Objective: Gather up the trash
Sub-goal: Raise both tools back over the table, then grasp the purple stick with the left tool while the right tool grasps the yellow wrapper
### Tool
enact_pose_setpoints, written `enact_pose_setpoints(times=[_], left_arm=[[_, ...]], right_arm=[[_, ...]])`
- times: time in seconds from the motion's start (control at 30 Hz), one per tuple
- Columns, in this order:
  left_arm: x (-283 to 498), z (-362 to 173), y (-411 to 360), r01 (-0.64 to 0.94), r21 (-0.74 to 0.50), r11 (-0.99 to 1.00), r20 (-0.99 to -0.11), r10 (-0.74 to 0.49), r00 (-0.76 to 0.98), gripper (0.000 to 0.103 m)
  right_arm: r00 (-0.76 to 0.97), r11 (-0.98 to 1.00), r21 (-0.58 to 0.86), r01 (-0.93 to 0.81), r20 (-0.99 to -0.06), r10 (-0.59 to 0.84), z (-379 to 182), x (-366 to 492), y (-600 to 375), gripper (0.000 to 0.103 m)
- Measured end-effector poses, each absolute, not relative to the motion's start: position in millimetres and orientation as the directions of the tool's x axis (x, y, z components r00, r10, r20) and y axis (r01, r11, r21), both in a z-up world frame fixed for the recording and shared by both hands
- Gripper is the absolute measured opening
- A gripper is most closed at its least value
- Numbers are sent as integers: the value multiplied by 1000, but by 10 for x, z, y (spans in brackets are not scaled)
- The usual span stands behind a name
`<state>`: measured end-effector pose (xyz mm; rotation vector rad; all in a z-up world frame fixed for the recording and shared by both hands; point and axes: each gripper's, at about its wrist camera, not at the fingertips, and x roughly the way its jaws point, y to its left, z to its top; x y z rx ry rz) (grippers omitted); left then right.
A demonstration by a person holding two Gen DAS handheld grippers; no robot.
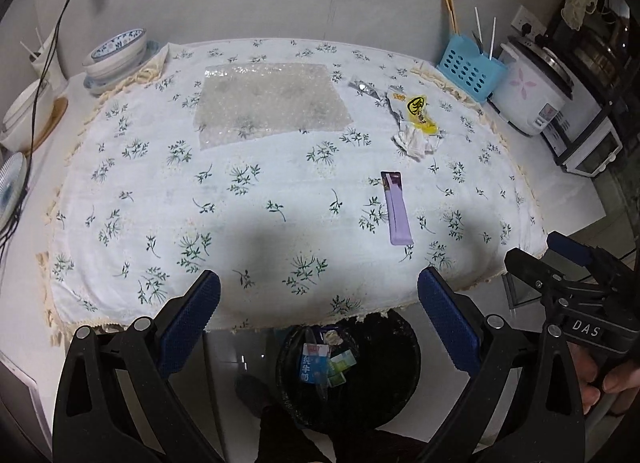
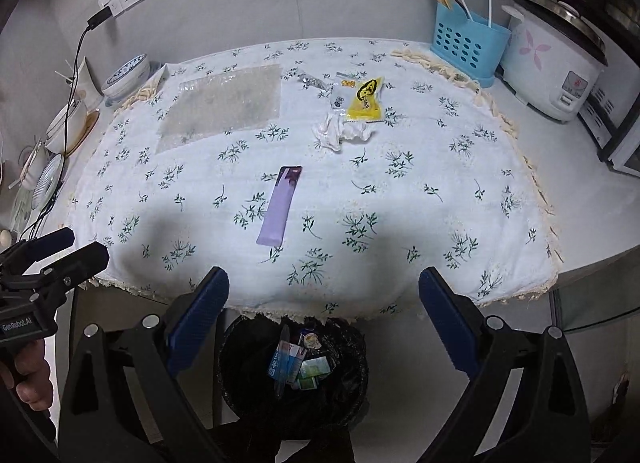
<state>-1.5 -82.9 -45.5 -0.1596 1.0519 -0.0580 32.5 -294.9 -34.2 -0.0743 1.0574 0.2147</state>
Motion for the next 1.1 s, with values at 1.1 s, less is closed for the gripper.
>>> enact_pose_setpoints(times=[1.1], left_arm=[[1408, -1381, -1756, 6, -31, 1000, -959, -31, 283, 95]], right_arm=[[377, 978, 52, -203, -917, 127, -901, 2867, -3214, 81]])
